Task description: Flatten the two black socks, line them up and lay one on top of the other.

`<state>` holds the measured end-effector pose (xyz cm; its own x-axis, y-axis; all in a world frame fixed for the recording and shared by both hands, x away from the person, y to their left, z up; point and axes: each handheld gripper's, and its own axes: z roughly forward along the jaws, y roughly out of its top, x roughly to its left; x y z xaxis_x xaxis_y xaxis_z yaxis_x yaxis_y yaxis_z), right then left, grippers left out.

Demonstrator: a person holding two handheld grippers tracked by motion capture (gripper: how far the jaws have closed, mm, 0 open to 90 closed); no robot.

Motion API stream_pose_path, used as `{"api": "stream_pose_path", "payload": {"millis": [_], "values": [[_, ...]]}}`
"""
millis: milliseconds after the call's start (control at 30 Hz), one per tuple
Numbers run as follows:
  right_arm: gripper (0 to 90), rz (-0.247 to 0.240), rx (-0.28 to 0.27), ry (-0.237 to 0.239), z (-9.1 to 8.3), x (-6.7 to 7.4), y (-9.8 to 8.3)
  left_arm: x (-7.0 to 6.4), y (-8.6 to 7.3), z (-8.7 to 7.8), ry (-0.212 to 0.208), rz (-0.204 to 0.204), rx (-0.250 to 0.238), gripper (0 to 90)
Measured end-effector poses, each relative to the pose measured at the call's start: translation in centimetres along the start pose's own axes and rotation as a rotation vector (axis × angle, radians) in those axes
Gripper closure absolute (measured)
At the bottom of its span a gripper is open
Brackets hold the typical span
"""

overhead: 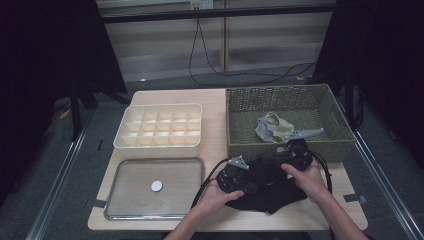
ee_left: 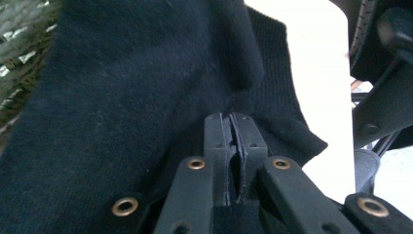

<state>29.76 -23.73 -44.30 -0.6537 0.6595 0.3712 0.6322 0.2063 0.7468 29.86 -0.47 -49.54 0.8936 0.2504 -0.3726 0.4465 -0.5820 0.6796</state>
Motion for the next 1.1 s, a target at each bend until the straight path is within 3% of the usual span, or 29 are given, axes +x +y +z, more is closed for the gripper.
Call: {"api": "stream_pose_path", "payload": {"millis": [33, 100, 167, 333, 567, 633, 900, 933, 1100], "values": [[88.6, 0.003, -0.008, 0.008, -0.2, 0.3, -0.7, 0.0, 0.1, 0.0, 0.027, -0.005, 0.016, 86.0], [88.6, -0.003, -0.012, 0.012, -0.3, 0.5, -1.0, 0.1, 0.0, 0.2, 0.017, -0.005, 0.01, 86.0], [88.6, -0.004, -0.014, 0.022, -0.8, 1.1, -1.7, 0.1, 0.0, 0.3, 0.034, 0.009, 0.037, 85.8], [88.6, -0.01, -0.012, 0.032, -1.5, 1.9, -2.8, 0.2, -0.2, 0.6, 0.042, 0.004, 0.027, 85.6], [88.5, -0.017, 0.026, 0.041, -2.2, 3.0, -5.1, 0.1, -0.3, 0.4, 0.064, 0.019, 0.036, 84.3], [88.4, -0.02, 0.043, 0.042, -2.3, 3.4, -6.0, 0.1, -0.4, 0.4, 0.045, 0.032, 0.021, 82.6], [87.7, -0.03, 0.092, 0.047, -2.2, 4.3, -7.7, -0.1, -0.7, -0.2, 0.066, 0.044, 0.035, 78.4], [87.7, -0.03, 0.092, 0.047, -2.2, 4.3, -7.7, -0.1, -0.8, -0.4, 0.06, 0.031, 0.028, 78.4], [87.1, -0.044, 0.14, 0.048, -1.8, 4.6, -8.4, 0.1, -1.7, -1.5, 0.06, 0.037, 0.012, 75.9]]}}
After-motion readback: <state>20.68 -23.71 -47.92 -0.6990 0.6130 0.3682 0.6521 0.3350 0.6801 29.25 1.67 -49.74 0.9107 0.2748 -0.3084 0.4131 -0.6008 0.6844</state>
